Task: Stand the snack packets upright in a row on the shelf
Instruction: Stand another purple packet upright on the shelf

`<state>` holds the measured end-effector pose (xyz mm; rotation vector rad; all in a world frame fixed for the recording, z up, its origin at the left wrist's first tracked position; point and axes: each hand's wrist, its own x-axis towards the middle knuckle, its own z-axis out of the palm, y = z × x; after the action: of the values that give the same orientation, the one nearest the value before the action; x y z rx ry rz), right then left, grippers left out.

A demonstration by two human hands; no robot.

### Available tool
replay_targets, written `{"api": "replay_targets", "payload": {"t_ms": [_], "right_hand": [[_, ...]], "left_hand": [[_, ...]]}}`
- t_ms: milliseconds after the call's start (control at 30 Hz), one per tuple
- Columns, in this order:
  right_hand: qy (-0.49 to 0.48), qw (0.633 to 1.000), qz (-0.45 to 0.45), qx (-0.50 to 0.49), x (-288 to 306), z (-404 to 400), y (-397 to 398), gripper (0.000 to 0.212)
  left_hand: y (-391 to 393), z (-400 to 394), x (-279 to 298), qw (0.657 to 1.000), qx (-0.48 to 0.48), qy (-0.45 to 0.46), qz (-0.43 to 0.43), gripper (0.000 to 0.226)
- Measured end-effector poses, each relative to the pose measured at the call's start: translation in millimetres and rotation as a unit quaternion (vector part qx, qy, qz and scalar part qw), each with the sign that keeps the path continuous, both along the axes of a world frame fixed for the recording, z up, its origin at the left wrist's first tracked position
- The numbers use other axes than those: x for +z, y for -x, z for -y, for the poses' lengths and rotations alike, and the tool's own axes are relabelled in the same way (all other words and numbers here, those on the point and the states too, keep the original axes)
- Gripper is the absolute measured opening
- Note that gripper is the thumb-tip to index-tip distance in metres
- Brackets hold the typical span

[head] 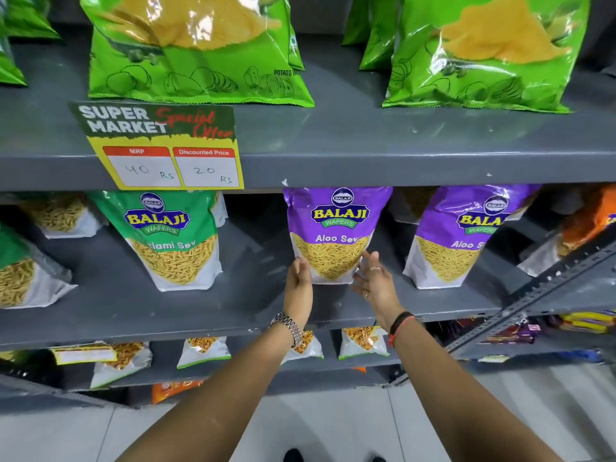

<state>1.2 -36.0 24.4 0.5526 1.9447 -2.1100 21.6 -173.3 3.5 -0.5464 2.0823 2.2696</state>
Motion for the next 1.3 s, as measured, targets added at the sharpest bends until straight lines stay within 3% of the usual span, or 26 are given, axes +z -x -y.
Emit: {"api": "replay_targets", "payload": {"t_ms": [200,300,367,433,500,633,700,800,900,1100,1300], "right_hand": [[0.016,1.0,0.001,0.023,-6.8,-12.4,6.3,0.056],[0.032,0.999,0.014,0.017,-7.9,-34.6,6.4,0.055],[0.04,0.999,0.018,-0.026,-11.4,-56.7,3.3,0.049],[0.042,0.995,0.023,-0.091,-17.1,-85.8,-3.4,0.035],[0.029,0.987,0.015,-0.156,-24.8,-120.3,-9.6,0.017],[-0.037,0.978,-0.04,-0.2,-28.6,-187.3,2.5,0.006],[-0.036,0.982,-0.051,-0.178,-24.6,-210.0,16.3,0.012],[-0.012,0.993,-0.046,-0.108,-22.1,-227.0,30.7,0.026],[-0.004,0.998,-0.035,-0.046,-22.4,-233.7,35.4,0.028],[-0.002,1.0,0.011,-0.02,-16.5,-247.0,47.3,0.032],[-0.022,0.999,0.003,-0.024,-2.7,-256.9,55.7,0.042]], "left_hand": [[-1.6,0.6,0.8,0.999,0.017,-0.02,0.022,0.04],[-3.1,-8.8,4.1,0.992,0.113,-0.052,0.035,0.023],[-4.5,-24.6,2.8,0.973,0.205,-0.085,0.061,0.018],[-6.6,-49.3,2.3,0.961,0.238,-0.117,0.084,0.013],[-6.6,-79.4,4.0,0.966,0.2,-0.13,0.095,0.009],[8.0,-142.2,15.8,0.98,0.072,-0.147,0.111,0.013],[18.1,-171.1,17.8,0.986,0.022,-0.109,0.121,0.009],[29.7,-203.8,14.4,0.989,-0.036,-0.005,0.146,0.042],[35.5,-222.4,14.9,0.987,-0.043,-0.003,0.158,0.039],[51.5,-241.8,14.9,0.99,-0.013,-0.03,0.137,0.031],[51.9,-253.4,22.4,0.99,-0.044,0.034,0.132,0.033]]}}
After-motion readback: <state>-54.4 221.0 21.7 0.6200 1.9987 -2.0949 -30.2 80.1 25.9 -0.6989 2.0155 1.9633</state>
